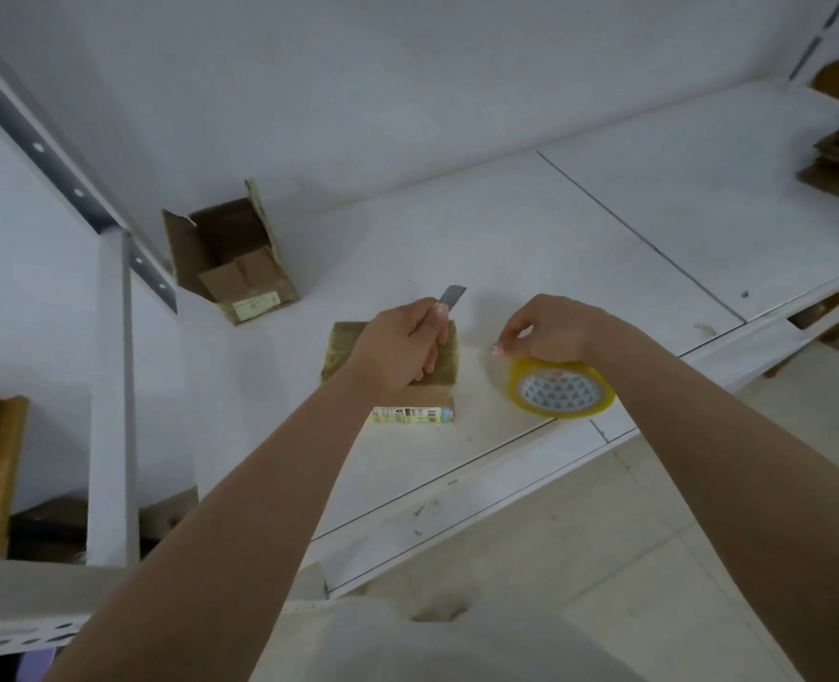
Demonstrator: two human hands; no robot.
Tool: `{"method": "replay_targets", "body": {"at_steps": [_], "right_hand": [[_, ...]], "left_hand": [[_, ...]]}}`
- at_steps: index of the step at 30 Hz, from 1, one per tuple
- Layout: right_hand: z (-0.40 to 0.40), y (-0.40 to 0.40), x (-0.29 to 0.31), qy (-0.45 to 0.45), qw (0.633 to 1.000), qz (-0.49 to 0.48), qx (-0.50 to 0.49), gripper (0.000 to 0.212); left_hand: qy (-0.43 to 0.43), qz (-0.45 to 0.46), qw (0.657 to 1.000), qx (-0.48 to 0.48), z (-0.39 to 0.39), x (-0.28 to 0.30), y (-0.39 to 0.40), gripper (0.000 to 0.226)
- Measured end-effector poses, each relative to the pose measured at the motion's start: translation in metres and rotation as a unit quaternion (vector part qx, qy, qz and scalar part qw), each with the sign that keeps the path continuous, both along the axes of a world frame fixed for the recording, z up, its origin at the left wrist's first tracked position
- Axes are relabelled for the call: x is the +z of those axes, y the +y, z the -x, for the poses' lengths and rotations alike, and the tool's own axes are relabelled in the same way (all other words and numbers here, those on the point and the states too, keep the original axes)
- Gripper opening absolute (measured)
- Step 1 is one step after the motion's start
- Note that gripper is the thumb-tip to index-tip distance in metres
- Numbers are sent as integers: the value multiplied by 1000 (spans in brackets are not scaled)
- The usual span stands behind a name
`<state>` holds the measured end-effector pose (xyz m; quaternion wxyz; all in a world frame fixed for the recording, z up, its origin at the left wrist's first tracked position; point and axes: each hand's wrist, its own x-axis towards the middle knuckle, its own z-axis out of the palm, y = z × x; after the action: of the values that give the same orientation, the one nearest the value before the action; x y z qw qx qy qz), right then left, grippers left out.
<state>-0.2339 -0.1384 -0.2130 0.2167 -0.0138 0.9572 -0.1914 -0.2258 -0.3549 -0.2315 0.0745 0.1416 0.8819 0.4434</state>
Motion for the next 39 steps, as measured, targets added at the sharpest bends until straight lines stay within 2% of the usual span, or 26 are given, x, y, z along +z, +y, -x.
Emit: {"method": "replay_targets", "body": {"at_steps": [2,5,8,15,20,22,23,25,26,27,29,31,33,36,39], "right_hand": [[-3,6,2,-10,996,91,-16,19],[-9,13,2,-3,985,168,-43,8],[-12,11,-2,23,983,171,-55,7],[-19,9,-8,80,985,130,-76,8],[-22,13,-13,85,983,124,-105,12],[-24,15,-14,85,981,125,-117,12],[-24,16,-15,85,981,126,-120,12],[-24,16,-15,85,980,126,-125,11],[-25,15,-14,86,981,123,-126,10],[-25,14,-14,87,981,117,-126,9],[-24,12,-13,89,982,108,-125,9],[-24,12,-13,89,982,107,-126,10],[-25,13,-13,89,981,114,-131,9],[-28,20,-14,93,972,154,-154,9],[-31,26,-15,103,956,194,-193,10]], "left_hand": [[-28,42,998,-40,0,6,-2,44],[-25,178,978,-107,0,19,1,43],[-25,299,943,-140,1,30,16,39],[-12,427,899,-98,3,28,45,43],[11,442,892,-91,2,26,46,42],[22,396,909,-126,0,28,37,42],[6,339,931,-138,1,28,30,41],[-104,148,977,-112,1,30,14,37],[-137,70,985,-74,1,29,9,34],[-134,38,990,-30,3,26,8,32],[-74,102,991,46,3,17,18,28],[-5,229,966,116,-3,7,35,37],[43,300,939,161,-11,0,49,42],[76,329,924,177,-14,-6,58,33],[72,340,921,177,-13,-6,62,37]]}}
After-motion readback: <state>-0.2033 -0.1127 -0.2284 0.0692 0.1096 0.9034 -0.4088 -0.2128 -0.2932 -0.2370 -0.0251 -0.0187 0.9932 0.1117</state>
